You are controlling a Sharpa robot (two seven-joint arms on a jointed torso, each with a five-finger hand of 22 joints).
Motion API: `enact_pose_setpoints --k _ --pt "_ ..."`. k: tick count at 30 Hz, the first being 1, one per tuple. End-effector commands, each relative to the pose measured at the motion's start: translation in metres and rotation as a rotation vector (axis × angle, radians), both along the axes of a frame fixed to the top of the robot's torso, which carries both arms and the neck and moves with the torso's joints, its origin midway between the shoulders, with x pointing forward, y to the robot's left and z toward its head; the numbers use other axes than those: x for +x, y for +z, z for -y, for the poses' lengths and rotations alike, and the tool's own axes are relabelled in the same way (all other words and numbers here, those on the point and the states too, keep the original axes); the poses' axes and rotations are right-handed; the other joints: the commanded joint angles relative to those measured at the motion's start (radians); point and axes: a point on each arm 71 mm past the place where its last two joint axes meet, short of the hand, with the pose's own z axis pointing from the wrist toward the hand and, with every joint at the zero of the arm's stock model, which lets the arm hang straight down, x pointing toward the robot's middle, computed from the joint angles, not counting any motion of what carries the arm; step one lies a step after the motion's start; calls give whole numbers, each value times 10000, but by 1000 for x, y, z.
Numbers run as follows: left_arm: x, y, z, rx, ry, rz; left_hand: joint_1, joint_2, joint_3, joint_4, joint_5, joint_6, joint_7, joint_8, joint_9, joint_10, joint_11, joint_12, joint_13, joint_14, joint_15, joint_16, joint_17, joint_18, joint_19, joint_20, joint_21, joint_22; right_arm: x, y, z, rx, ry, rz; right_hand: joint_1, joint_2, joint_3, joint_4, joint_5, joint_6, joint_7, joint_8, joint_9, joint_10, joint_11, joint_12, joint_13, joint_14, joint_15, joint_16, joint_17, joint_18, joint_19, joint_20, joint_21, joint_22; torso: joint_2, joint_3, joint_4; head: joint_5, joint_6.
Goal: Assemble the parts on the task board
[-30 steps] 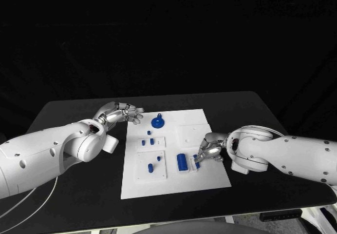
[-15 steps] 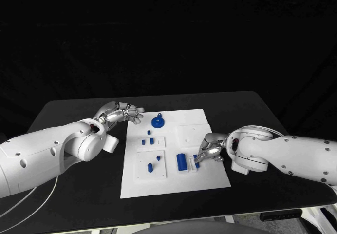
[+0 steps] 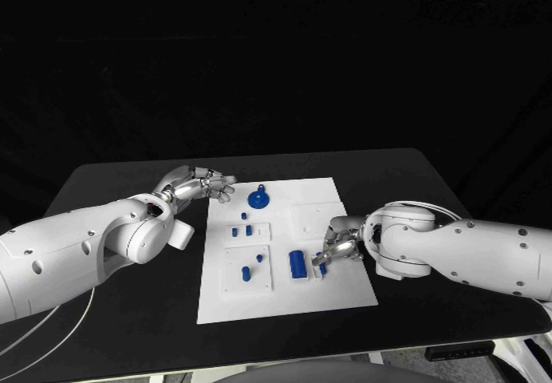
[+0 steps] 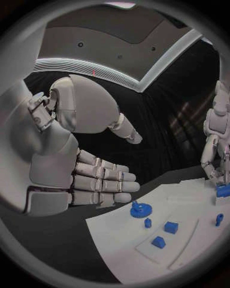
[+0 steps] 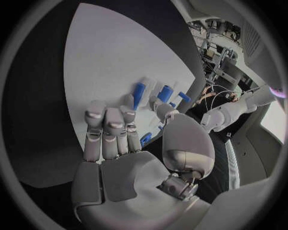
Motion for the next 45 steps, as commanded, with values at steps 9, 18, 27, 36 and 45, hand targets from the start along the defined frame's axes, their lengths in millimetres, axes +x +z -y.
enact_pose_setpoints --k 9,18,27,36,45 --pt "-1 1 1 -7 -168 22 28 83 -33 -28 57 -23 -38 69 -17 25 -25 -21 13 65 -17 -57 24 130 17 79 -61 15 -2 -8 5 -1266 560 -109 110 263 -220 -168 -11 100 -24 -57 -45 80 -44 47 29 -24 -69 65 20 293 -21 -105 49 140 1 1 -4 16 -34" --pt "-1 0 1 1 -180 0 31 85 -35 -32 56 -20 -40 73 -18 27 -26 -20 14 68 -17 -62 33 129 18 79 -64 20 0 -8 9 -1869 865 143 602 356 -279 -838 -12 130 -20 -86 -82 85 -40 35 45 -32 -61 64 6 293 -60 -103 62 141 -5 9 -11 18 -53" --pt "-1 0 0 8 -174 2 31 86 -37 -35 56 -19 -41 75 -19 28 -26 -19 14 71 -17 -67 40 128 19 78 -67 24 2 -7 10 -2271 1024 454 862 439 -176 -1197 -13 163 -18 -99 -107 106 -37 27 48 -24 -55 66 -5 293 -48 -79 69 131 1 6 -5 0 -69" --pt "-1 0 0 13 -180 -12 31 89 -39 -37 55 -18 -43 77 -20 28 -27 -20 14 73 -18 -73 49 127 20 78 -70 28 4 -7 15 -2534 1000 685 915 480 -129 -1302 -13 173 -15 -107 -118 115 -34 23 47 -23 -50 65 -10 293 -45 -64 67 126 -4 -1 -3 4 -73" --pt "-2 0 0 15 -184 -25 28 94 -41 -38 53 -19 -43 78 -23 28 -26 -20 15 74 -17 -81 58 126 21 79 -74 33 4 4 7 -3728 1920 2513 830 -70 110 -1133 -12 64 49 -197 -177 58 29 -63 9 -27 14 9 -61 293 -74 9 8 88 -4 4 -8 29 -59"
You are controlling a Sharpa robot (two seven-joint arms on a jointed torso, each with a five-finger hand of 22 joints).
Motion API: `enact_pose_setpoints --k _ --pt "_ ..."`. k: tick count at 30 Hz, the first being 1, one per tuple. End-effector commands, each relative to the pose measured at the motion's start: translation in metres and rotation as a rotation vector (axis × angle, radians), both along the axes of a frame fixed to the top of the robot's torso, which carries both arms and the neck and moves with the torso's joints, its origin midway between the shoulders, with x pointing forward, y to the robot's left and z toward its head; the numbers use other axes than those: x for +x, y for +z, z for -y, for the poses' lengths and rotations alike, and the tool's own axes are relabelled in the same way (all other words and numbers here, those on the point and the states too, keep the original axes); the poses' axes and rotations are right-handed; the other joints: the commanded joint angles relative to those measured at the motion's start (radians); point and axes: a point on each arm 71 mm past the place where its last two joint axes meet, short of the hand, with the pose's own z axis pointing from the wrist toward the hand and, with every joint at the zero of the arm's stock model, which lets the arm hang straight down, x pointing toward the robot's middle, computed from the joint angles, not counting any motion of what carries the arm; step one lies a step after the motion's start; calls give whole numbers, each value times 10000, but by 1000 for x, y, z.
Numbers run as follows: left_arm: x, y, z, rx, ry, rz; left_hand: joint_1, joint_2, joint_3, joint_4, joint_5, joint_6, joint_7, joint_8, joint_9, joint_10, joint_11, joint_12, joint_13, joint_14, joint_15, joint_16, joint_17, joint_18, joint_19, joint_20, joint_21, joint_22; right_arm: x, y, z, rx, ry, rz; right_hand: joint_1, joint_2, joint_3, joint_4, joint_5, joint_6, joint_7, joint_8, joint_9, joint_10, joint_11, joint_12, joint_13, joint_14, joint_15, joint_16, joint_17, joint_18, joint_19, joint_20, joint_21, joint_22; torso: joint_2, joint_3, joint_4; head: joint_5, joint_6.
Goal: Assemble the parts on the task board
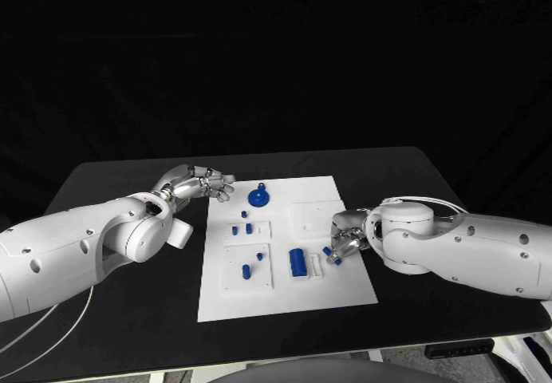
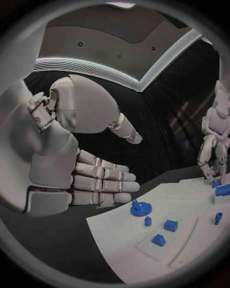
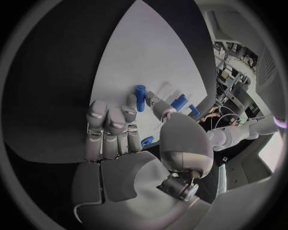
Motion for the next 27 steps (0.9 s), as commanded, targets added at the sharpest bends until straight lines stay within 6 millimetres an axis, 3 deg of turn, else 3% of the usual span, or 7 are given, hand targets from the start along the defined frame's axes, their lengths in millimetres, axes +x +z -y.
enact_pose_setpoints --k 1,3,7,18,22,26,27 --pt "-1 1 2 -35 -159 29 27 96 -41 -37 53 -18 -43 40 -16 28 -26 -20 15 75 -17 -43 13 126 21 78 -36 18 -1 1 1 -1714 671 1237 -10 -463 337 241 -15 -141 136 -188 -1810 11 77 -72 -38 14 68 -9 -46 127 -7 51 -46 79 1 4 -3 25 6" --pt "-1 1 2 -30 -157 20 26 99 -42 -36 52 -19 -43 40 -17 28 -26 -20 15 75 -17 -44 15 126 21 79 -37 19 -1 1 0 -1845 756 1273 -69 -748 498 535 -15 -221 174 -231 -1825 -34 108 -114 -58 13 99 -43 -72 127 -7 77 -77 58 1 6 -6 3 7" --pt "-1 1 2 -30 -157 20 23 102 -42 -35 52 -19 -44 41 -17 28 -26 -20 15 77 -17 -46 18 126 22 79 -39 21 -3 1 -1 -2221 991 1411 -147 -947 589 895 -15 -441 247 -345 -1869 -88 185 -142 -68 2 156 -76 -97 127 -29 108 -105 51 0 3 -4 17 2" --pt "-1 1 3 -41 -190 11 17 108 -45 -31 50 -20 -44 42 -19 29 -27 -20 15 84 -19 -50 29 125 26 78 -42 25 -6 -5 -4 -2818 1353 1072 -103 -1120 676 1401 -15 -1047 468 -666 -2055 -290 394 -187 -71 -97 336 -151 -119 127 -178 144 -188 59 0 -1 -1 -17 10" --pt "-1 1 3 -42 -196 8 12 113 -46 -28 50 -20 -44 42 -21 30 -27 -20 16 88 -20 -52 34 125 28 77 -43 28 -7 -9 -5 -2756 1311 607 302 -1311 1427 1672 -6 -1132 501 -711 -2136 -353 440 -200 -89 -124 374 -178 -125 124 -235 138 -247 49 4 1 10 -25 13" --pt "-1 1 3 -38 -192 2 10 115 -47 -27 49 -21 -44 43 -22 30 -27 -19 16 92 -21 -53 39 125 29 77 -45 30 -9 -13 -5 -2538 1266 169 593 -1189 2094 1705 42 -1122 520 -710 -2193 -351 447 -183 -102 -113 392 -181 -126 126 -228 158 -241 65 4 -1 10 -19 11" --pt "-1 1 3 -38 -193 1 9 116 -48 -26 49 -21 -44 43 -22 31 -27 -19 16 93 -21 -54 40 125 30 76 -45 30 -9 -14 -5 -2490 1251 99 762 -1022 2331 1625 320 -1115 523 -710 -2215 -347 451 -177 -107 -105 396 -181 -127 119 -224 161 -234 75 4 -3 6 -17 11"
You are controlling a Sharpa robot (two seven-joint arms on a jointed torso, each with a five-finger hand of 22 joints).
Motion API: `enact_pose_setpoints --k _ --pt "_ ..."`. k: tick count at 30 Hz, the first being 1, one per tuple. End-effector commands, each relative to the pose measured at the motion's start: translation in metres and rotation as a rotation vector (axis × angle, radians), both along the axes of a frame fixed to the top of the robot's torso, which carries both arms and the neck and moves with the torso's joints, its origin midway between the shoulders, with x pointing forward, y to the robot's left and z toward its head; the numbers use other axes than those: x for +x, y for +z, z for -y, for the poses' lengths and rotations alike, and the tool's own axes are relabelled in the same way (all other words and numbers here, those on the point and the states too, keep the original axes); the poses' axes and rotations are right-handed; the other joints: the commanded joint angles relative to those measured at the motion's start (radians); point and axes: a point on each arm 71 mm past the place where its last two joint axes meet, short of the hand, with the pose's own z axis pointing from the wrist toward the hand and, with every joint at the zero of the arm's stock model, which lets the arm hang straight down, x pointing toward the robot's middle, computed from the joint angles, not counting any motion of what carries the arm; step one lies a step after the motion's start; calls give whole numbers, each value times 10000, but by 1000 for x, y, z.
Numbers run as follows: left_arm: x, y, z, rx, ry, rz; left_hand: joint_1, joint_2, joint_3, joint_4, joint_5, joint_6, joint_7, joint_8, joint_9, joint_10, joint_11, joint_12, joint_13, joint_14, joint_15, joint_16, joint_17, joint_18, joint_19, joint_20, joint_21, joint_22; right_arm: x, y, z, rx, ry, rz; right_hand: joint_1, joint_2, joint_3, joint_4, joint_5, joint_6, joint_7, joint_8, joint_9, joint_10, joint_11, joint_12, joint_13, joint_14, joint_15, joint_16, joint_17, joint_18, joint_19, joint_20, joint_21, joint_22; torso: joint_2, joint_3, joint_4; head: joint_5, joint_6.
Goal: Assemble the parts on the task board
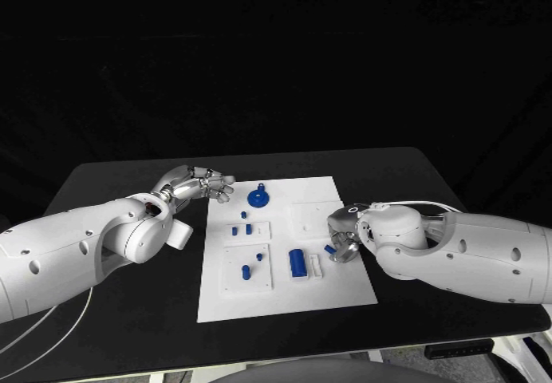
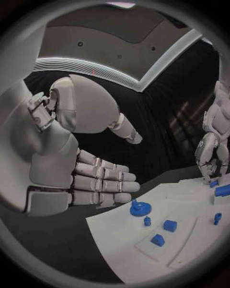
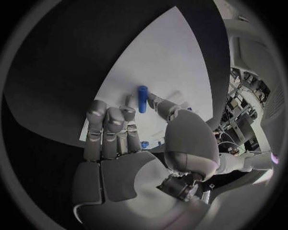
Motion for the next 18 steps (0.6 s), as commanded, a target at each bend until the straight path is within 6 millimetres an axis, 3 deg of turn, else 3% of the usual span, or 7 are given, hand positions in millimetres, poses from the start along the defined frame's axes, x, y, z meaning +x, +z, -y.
enact_pose_setpoints --k 1,2,3,4,8,13,18 --pt "-1 1 3 -46 -168 21 9 116 -48 -26 49 -22 -43 43 -14 31 -27 -19 16 57 15 -54 13 125 -7 40 -46 15 -7 -17 8 -533 -189 -1103 319 277 403 -170 580 -781 778 -69 -3190 -2 53 -32 -18 10 78 -35 -13 114 -58 21 5 89 6 -1 -3 8 -7" --pt "-1 1 3 -48 -178 17 9 117 -48 -26 49 -22 -43 43 -15 31 -27 -19 16 58 15 -55 14 125 -6 39 -46 15 -7 -17 8 -516 -197 -1121 330 538 521 -433 1099 -764 788 -57 -3227 -1 74 -8 -21 12 95 -27 -5 111 -71 64 42 128 3 -1 -4 18 -4" --pt "-1 1 3 -48 -182 13 9 117 -48 -26 49 -22 -43 43 -15 31 -27 -19 16 59 14 -55 15 125 -6 39 -46 16 -7 -17 8 -517 -196 -1123 365 720 607 -595 1314 -753 794 -48 -3244 -1 63 2 -23 12 101 -24 -2 118 -80 78 55 142 3 -1 -4 18 -4" --pt "-1 1 3 -46 -187 8 10 118 -48 -27 50 -22 -43 43 -15 31 -28 -20 16 60 14 -55 17 125 -5 39 -46 16 -7 -17 8 -509 -184 -1130 259 935 668 -976 1770 -718 792 -22 -3282 0 91 24 -31 11 107 -17 5 106 -103 130 91 173 0 -2 -4 11 3" --pt "-1 1 3 -18 -209 18 13 122 -47 -29 51 -24 -44 43 -17 31 -28 -19 17 65 12 -57 22 126 -4 37 -48 19 -6 -17 9 -449 -195 -1149 179 1341 873 -1515 2266 -553 760 80 -3331 42 34 53 -67 40 88 -11 2 124 -83 173 129 169 1 2 -5 20 -4" --pt "-1 1 3 -15 -217 14 14 124 -47 -30 52 -24 -44 44 -17 32 -29 -19 17 67 11 -58 26 126 -2 36 -49 21 -6 -19 10 -255 -344 -1381 -2 1603 1086 -1805 2863 -319 690 217 -3342 105 -29 68 -113 80 52 -7 -7 123 -41 217 157 157 4 5 -11 23 5" --pt "-1 1 3 -5 -229 15 22 126 -46 -37 53 -25 -44 45 -19 33 -30 -19 17 72 9 -60 33 127 -1 34 -51 24 -5 -17 11 92 -448 -1114 -171 1646 1107 -1938 3225 -191 639 296 -3345 160 -76 85 -143 130 20 2 -16 125 20 228 182 145 3 3 -11 18 -8"
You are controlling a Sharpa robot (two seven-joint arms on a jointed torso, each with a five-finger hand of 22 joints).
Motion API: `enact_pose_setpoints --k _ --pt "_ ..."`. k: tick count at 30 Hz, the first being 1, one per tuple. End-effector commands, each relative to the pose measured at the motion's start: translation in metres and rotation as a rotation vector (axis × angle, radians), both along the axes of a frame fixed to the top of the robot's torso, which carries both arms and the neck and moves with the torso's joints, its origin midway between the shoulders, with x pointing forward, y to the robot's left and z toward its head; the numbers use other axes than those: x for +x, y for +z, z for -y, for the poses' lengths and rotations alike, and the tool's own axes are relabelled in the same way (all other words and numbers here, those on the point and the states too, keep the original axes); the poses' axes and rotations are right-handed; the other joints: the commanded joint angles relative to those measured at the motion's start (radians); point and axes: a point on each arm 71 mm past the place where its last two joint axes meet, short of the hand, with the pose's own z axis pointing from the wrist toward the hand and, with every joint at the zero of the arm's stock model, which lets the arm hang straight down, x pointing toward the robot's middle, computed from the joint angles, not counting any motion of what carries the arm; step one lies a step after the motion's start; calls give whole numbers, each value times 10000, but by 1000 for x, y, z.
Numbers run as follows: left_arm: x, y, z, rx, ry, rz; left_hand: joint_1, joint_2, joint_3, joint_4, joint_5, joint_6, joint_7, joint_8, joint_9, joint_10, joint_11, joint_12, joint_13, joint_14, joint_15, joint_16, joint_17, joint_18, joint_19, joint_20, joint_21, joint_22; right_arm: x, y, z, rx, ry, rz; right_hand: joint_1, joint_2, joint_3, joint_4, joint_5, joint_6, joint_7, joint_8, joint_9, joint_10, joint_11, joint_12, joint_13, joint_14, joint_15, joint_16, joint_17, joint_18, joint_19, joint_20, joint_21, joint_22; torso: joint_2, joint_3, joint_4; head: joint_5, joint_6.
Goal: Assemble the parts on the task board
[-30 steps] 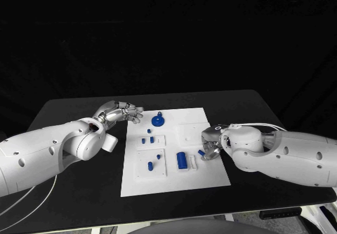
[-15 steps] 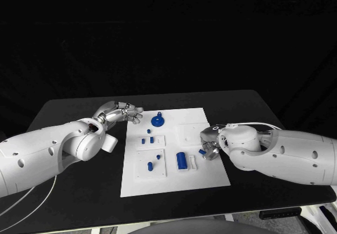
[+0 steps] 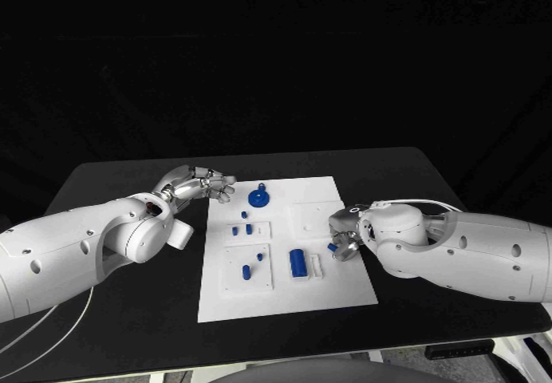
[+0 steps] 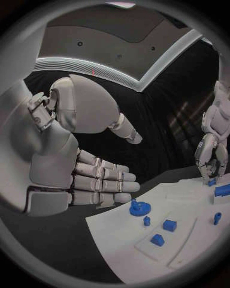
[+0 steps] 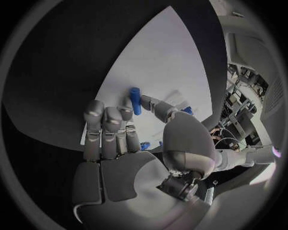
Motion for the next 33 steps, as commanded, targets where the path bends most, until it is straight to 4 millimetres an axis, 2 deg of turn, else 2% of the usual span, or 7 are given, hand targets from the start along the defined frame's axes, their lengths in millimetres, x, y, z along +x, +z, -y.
enact_pose_setpoints --k 1,3,10,13,23,26,33 --pt "-1 1 3 -29 -197 27 -18 86 -46 -38 54 -24 -44 45 -10 33 -30 -19 9 72 9 -61 15 127 0 34 -51 17 -7 -15 9 -67 -266 -651 278 391 761 -856 232 -13 106 62 -4432 139 -46 45 -18 86 -5 3 -19 155 68 34 51 144 2 -1 -1 -7 -6" --pt "-1 1 2 -27 -194 26 -17 88 -46 -39 54 -24 -44 46 -11 33 -30 -19 9 73 8 -62 17 127 0 33 -52 18 -6 -14 11 438 -628 -631 232 376 746 -870 319 25 92 86 -4432 163 -59 54 -26 101 -16 7 -22 155 96 31 58 138 1 2 -2 -6 6" --pt "-1 0 2 -10 -188 25 -15 91 -47 -42 55 -24 -44 47 -12 35 -31 -18 10 78 6 -65 24 127 2 32 -54 21 -10 -12 19 2831 -2306 -1772 153 377 759 -860 158 71 70 115 -4442 194 -82 61 -42 116 -54 -1 -32 155 143 9 45 112 -4 3 4 21 -2" --pt "-1 0 2 24 -214 -4 -12 93 -46 -44 56 -24 -44 48 -12 35 -31 -18 10 79 6 -66 28 127 3 32 -55 23 -12 -7 19 3636 -2771 -2186 59 375 749 -854 -141 85 57 129 -4457 184 -94 42 -66 108 -77 -37 -55 155 151 -15 3 83 2 2 0 32 -8" --pt "-1 0 2 53 -242 -19 -4 99 -46 -53 60 -22 -46 51 -14 39 -32 -16 11 83 4 -75 40 126 6 30 -59 30 -19 -1 18 4606 -3434 -2919 -64 361 642 -835 -349 99 50 149 -4470 185 -104 36 -86 115 -96 -57 -69 155 181 -42 -25 61 -3 -2 4 31 -12" --pt "-1 0 2 59 -251 -18 -2 100 -47 -55 61 -21 -46 52 -14 40 -33 -16 12 84 4 -77 43 126 6 30 -60 31 -22 -2 14 4907 -3641 -3468 -260 258 384 -736 -168 99 44 163 -4479 181 -110 39 -94 123 -106 -62 -73 155 212 -60 -39 49 3 -1 6 21 -11" --pt "-1 0 3 92 -293 -31 2 103 -47 -60 63 -20 -47 54 -16 41 -33 -15 12 85 4 -82 50 125 7 29 -63 35 -21 -3 11 4741 -3494 -3476 -391 163 121 -650 -143 84 43 171 -4491 155 -111 35 -100 116 -111 -71 -74 155 207 -79 -64 44 2 -4 10 -4 -30"
